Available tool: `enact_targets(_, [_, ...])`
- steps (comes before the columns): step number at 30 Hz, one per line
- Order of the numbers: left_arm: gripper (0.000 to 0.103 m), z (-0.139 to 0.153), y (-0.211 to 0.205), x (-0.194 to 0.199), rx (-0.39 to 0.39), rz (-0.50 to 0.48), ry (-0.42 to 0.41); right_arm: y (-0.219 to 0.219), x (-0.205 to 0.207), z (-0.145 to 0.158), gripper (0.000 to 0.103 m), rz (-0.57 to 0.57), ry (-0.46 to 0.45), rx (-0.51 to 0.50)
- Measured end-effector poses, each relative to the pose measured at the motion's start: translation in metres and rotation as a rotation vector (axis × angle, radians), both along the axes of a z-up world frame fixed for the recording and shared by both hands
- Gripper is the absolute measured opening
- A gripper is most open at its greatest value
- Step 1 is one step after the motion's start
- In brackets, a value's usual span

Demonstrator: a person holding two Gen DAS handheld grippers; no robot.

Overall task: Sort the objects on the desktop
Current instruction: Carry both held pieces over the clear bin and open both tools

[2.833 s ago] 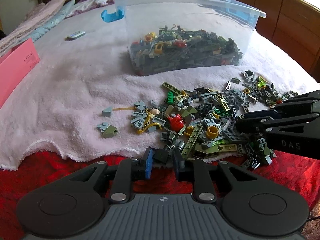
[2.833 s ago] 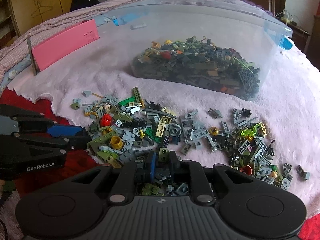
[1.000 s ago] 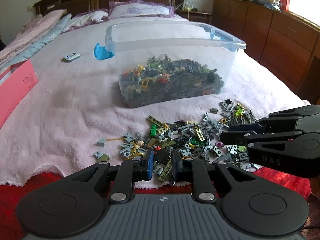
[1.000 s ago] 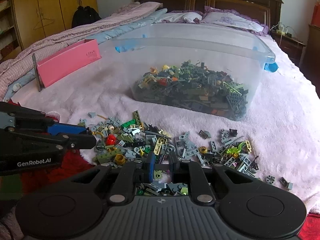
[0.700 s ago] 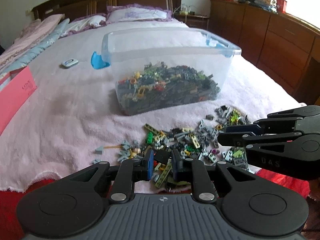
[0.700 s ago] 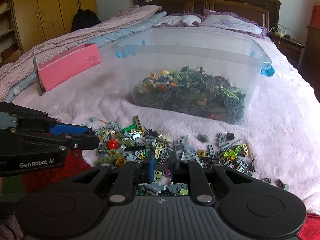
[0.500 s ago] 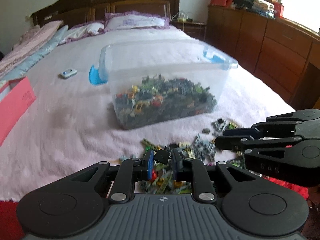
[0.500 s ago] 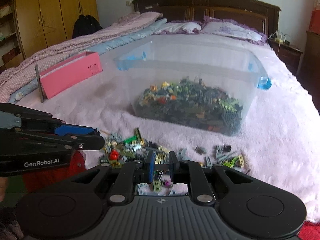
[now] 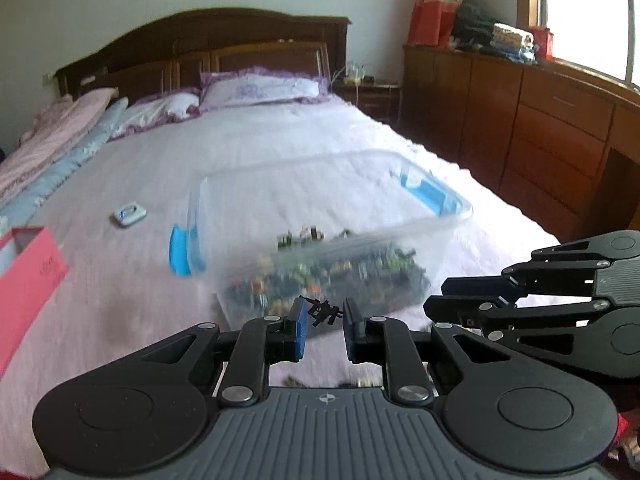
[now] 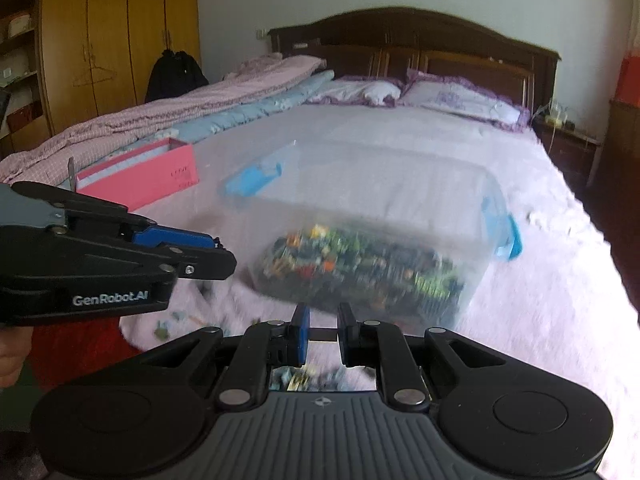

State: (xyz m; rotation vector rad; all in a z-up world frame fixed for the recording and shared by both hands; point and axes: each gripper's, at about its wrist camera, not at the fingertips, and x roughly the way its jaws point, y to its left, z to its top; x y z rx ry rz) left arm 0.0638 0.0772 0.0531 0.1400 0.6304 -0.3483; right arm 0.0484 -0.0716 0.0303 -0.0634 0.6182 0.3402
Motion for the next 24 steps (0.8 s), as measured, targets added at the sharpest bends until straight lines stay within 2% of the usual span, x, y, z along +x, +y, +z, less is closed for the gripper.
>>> enact_targets(10, [0.020, 0.025, -0.010, 0.050, -0.001, -0.004, -0.063, -0.003, 0.047, 0.044, 0.016, 0.014, -0.113, -0.037])
enact_targets(14, [0.020, 0.031, -0.014, 0.065, 0.006, -0.004, -0.083, -0.007, 0.066, 0.052, 0.016, -0.001, -0.127, -0.042])
enact_targets(19, [0.020, 0.025, -0.012, 0.054, -0.002, -0.003, -0.085, -0.011, 0.065, 0.051, 0.016, 0.001, -0.130, -0.028])
enact_targets(24, [0.020, 0.019, -0.019, 0.034, 0.046, -0.034, -0.125, -0.011, 0.051, 0.047, 0.016, 0.008, -0.137, -0.052])
